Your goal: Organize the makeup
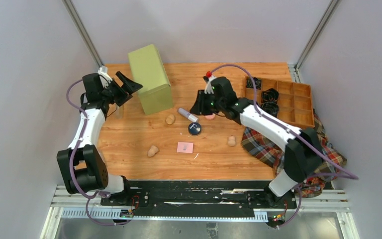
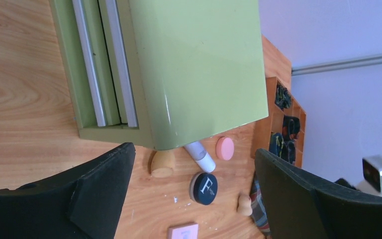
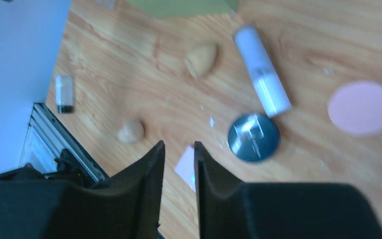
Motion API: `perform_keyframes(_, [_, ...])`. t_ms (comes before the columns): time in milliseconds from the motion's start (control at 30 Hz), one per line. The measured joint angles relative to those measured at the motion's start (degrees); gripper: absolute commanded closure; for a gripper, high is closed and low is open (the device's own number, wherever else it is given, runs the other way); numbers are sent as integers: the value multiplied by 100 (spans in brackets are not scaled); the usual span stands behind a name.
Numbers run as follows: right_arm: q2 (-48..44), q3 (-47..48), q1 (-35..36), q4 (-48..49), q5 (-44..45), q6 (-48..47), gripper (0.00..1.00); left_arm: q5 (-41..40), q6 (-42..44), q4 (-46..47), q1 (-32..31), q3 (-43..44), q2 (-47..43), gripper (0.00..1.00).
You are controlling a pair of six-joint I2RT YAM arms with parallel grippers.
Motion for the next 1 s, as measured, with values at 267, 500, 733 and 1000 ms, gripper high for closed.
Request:
perform_keyframes(267, [2131, 2127, 22, 116, -588, -101, 80, 61, 361, -205, 0, 33, -37, 5])
perform_keyframes(500, [3539, 3698, 22, 31, -750, -129, 80, 122, 466, 11, -63, -105, 59, 5])
perform_keyframes(733, [4398, 4690, -4, 74, -831, 70, 77, -13, 385, 350, -822, -247, 179, 4])
perform_keyframes(1000, [4747, 5176, -304, 129, -828, 474, 76, 17, 302, 544, -1974, 247, 562, 2])
